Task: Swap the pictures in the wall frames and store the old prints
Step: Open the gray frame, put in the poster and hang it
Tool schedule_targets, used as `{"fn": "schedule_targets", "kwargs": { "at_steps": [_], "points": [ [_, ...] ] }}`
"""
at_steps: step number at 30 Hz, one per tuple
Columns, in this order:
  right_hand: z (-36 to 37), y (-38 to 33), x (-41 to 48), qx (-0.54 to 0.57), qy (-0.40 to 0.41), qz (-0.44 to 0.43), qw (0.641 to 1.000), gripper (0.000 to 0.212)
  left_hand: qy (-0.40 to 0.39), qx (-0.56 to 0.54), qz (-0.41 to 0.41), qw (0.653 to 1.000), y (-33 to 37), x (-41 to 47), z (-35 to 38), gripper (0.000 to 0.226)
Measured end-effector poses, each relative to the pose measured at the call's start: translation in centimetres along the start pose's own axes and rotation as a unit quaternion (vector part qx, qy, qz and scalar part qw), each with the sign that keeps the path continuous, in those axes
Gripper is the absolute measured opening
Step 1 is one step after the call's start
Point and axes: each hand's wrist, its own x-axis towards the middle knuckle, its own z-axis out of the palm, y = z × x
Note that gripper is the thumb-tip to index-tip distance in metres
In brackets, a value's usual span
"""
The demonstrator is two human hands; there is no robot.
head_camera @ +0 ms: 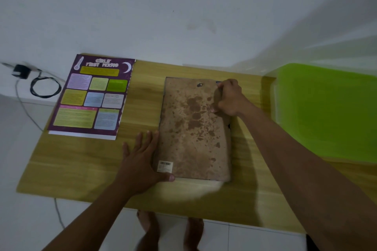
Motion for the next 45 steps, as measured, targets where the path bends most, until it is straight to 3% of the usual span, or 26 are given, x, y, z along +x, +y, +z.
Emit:
{"fn": "schedule_targets", "kwargs": {
  "at_steps": [5,16,22,26,30,35,39,41,45],
  "points": [
    [0.3,-0.2,0.1,0.036,0.005,0.004,0.999,0.076,0.003,0.001,-0.005,1.0,0.0,-0.1,-0.1,0.138],
    [-0.8,-0.3,-1.1,0.146,-0.008,-0.019,0.989,0.076,0.008,-0.006,-0.009,1.0,0.0,-0.1,-0.1,0.136],
    [-1.7,-0.7,-2.0,0.278,-0.019,-0.008,0.96,0.079,0.01,-0.004,-0.007,1.0,-0.2,0.0,0.0,0.136],
    [-1.1,0.5,-2.9,0.391,-0.04,0.026,0.919,0.082,0.001,0.001,-0.007,1.0,0.1,-0.1,0.0,0.138],
    [-0.5,1.4,-3.8,0.427,-0.059,0.032,0.901,0.087,-0.006,0.004,-0.007,1.0,0.2,0.1,-0.3,0.14],
    [0.6,1.5,-5.0,0.454,0.002,0.053,0.889,0.063,-0.021,0.022,-0.013,0.999,0.4,-0.1,-0.5,0.14],
    [1.5,1.8,-5.7,0.501,0.033,0.062,0.863,0.059,-0.028,0.033,-0.018,0.999,0.4,0.0,-0.6,0.14],
    [1.6,1.8,-5.7,0.503,0.032,0.063,0.861,0.059,-0.023,0.032,-0.021,0.999,0.7,0.2,-0.8,0.131],
    [1.5,1.5,-5.3,0.496,0.027,0.067,0.866,0.058,0.056,-0.028,-0.025,0.998,1.5,1.1,-1.5,0.086]
  ]
}}
